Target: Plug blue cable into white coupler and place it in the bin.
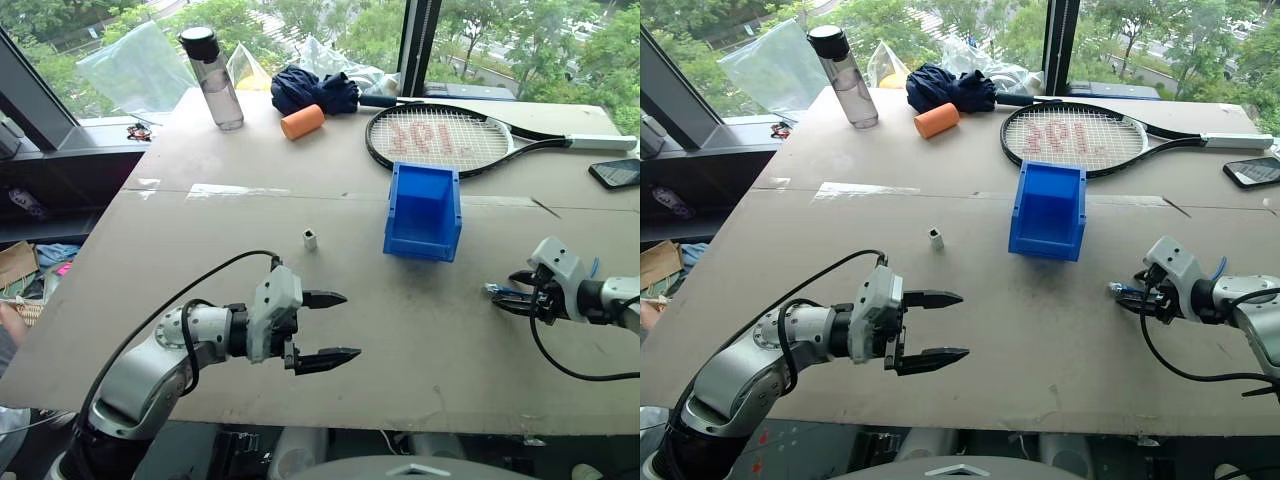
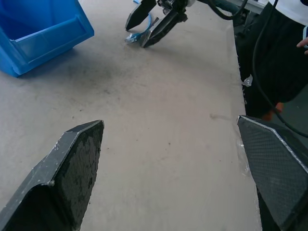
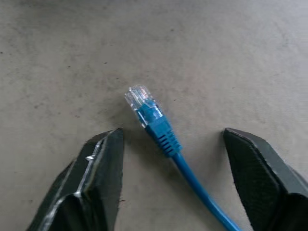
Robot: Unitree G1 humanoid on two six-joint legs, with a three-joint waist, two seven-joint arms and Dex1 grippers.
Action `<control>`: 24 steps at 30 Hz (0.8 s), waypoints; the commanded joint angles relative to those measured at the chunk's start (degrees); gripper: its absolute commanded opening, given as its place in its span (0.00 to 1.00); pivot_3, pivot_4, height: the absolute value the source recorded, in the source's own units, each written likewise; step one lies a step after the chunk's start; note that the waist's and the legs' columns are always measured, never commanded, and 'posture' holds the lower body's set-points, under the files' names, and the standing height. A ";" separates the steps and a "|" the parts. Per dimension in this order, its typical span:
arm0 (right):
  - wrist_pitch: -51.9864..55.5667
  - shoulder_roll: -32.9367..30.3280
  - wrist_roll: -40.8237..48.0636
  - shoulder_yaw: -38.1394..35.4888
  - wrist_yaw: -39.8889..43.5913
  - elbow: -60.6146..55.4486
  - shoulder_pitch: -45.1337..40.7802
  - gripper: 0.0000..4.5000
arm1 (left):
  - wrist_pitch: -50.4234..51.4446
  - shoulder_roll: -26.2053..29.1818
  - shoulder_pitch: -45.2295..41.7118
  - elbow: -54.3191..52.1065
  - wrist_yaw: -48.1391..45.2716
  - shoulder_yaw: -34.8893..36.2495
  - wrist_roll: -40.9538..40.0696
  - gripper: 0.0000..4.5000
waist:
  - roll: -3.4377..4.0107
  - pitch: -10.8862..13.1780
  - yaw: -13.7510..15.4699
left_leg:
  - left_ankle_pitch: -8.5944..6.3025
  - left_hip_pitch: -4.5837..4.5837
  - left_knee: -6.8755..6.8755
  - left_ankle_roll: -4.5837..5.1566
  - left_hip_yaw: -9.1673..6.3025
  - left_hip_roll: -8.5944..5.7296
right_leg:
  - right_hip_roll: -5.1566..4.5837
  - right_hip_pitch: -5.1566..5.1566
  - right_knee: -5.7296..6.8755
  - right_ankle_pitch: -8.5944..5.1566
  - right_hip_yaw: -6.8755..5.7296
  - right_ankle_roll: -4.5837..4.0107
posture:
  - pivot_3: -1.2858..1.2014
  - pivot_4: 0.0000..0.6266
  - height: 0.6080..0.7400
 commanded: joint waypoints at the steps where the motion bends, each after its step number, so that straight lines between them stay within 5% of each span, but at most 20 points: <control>1: -2.52 0.89 -2.20 2.11 2.35 2.88 -0.33 0.28 | -1.01 -0.08 -0.60 -1.96 0.33 0.59 0.03 1.00 | -0.09 -0.07 -0.14 | 0.00 0.02 0.01 0.00 -0.01 0.02 | 0.02 0.02 0.03 0.00 -0.01 0.00 | 0.52 0.24 1.00; 3: -3.92 1.33 -2.22 1.59 2.91 2.76 0.25 0.04 | -1.07 -0.15 -1.06 -1.43 0.23 0.53 0.09 1.00 | -0.17 -0.12 -0.25 | 0.00 0.07 0.05 0.00 -0.02 0.04 | 0.04 0.08 0.05 0.00 -0.01 0.00 | 0.52 0.24 1.00; 4: -4.48 1.53 -2.06 1.30 3.13 2.20 0.63 0.01 | -1.10 -0.16 -1.24 -1.19 0.15 0.52 0.11 1.00 | -0.17 -0.12 -0.31 | 0.00 0.07 0.07 0.00 -0.02 0.05 | 0.04 0.09 0.05 0.00 -0.02 0.00 | 0.52 0.24 1.00; 9: -1.05 3.68 2.26 1.21 3.30 -11.63 3.70 0.01 | -1.08 -0.18 -2.49 1.15 -0.33 1.25 -0.17 1.00 | -0.17 -0.13 -0.45 | 0.00 0.07 0.15 0.00 -0.05 0.06 | 0.04 0.12 0.10 0.00 -0.04 0.00 | 0.52 0.24 1.00; 13: 4.54 8.70 0.03 9.02 -0.58 -22.76 1.07 0.01 | -0.87 -0.95 -4.59 4.22 -0.26 1.78 -0.57 1.00 | -0.01 -0.03 -1.24 | 0.00 0.05 0.09 0.00 -0.19 0.13 | 0.15 0.07 0.15 0.05 -0.12 0.09 | 0.52 0.24 1.00; 21: 6.37 14.93 -10.37 22.36 -3.33 -15.74 -11.38 0.01 | -2.17 0.79 -5.58 6.21 -0.86 0.48 3.73 1.00 | -0.05 -0.03 -0.99 | 0.00 -0.02 0.15 0.00 -0.20 0.04 | 0.08 0.04 0.13 0.01 -0.14 0.00 | 0.52 0.24 1.00; 22: 6.45 15.10 -10.14 22.21 -3.07 -15.29 -11.63 0.18 | -2.34 0.88 -5.74 6.45 -0.92 -0.08 4.43 1.00 | -0.12 -0.07 -1.00 | 0.00 0.01 0.15 0.00 -0.21 0.02 | 0.06 0.06 0.13 0.01 -0.14 0.00 | 0.52 0.24 1.00; 24: 6.69 14.33 -8.57 20.28 -2.32 -16.73 -10.49 0.34 | -2.54 1.17 -6.37 6.79 0.00 -2.36 7.66 1.00 | -0.12 -0.09 -1.03 | 0.00 0.01 0.15 0.00 -0.21 0.04 | 0.06 0.06 0.13 0.01 -0.15 -0.01 | 0.52 0.24 1.00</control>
